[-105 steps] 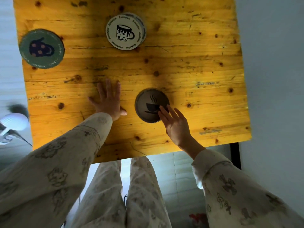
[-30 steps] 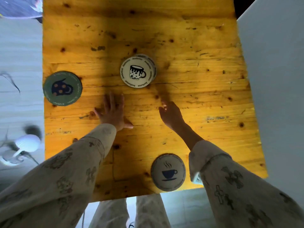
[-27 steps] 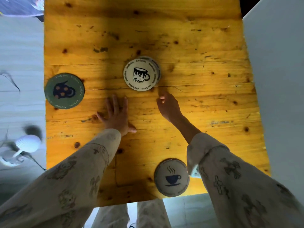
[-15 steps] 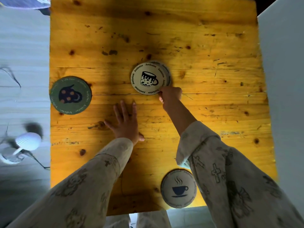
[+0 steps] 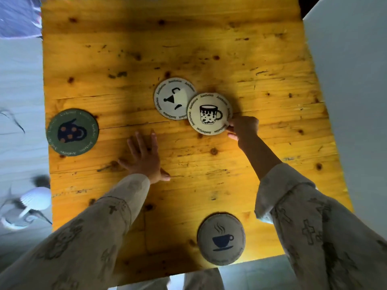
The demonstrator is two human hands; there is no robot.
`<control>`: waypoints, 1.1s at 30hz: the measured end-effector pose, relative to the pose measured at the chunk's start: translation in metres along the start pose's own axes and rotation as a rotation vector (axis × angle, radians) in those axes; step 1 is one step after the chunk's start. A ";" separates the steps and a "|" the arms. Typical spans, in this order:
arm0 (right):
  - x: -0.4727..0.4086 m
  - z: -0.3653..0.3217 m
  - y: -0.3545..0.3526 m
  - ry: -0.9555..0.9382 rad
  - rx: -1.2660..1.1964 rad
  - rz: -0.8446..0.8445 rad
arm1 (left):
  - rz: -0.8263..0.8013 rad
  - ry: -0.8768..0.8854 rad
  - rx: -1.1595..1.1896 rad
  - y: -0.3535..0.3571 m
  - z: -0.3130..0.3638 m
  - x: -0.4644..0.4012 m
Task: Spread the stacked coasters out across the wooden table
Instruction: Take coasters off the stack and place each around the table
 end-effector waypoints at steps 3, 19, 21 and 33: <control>-0.014 -0.007 -0.032 -0.034 0.056 0.043 | -0.002 -0.020 -0.016 -0.003 0.006 0.002; -0.072 -0.032 -0.160 -0.504 0.453 0.161 | 0.433 0.547 -0.199 -0.017 0.203 -0.031; -0.070 -0.028 -0.169 -0.599 0.518 0.191 | 0.433 0.576 -0.174 -0.021 0.221 -0.040; -0.077 0.032 -0.223 -0.936 1.003 0.208 | 0.610 0.424 0.120 -0.013 0.281 -0.058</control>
Point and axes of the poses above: each hand's wrist, its own x-axis away from the middle knuckle, its own y-axis out of the palm, z = x × y, the point moved 2 cm from there along -x, towards the middle knuckle, and after that the axes turned 9 degrees about -x, right-handed, at the moved point
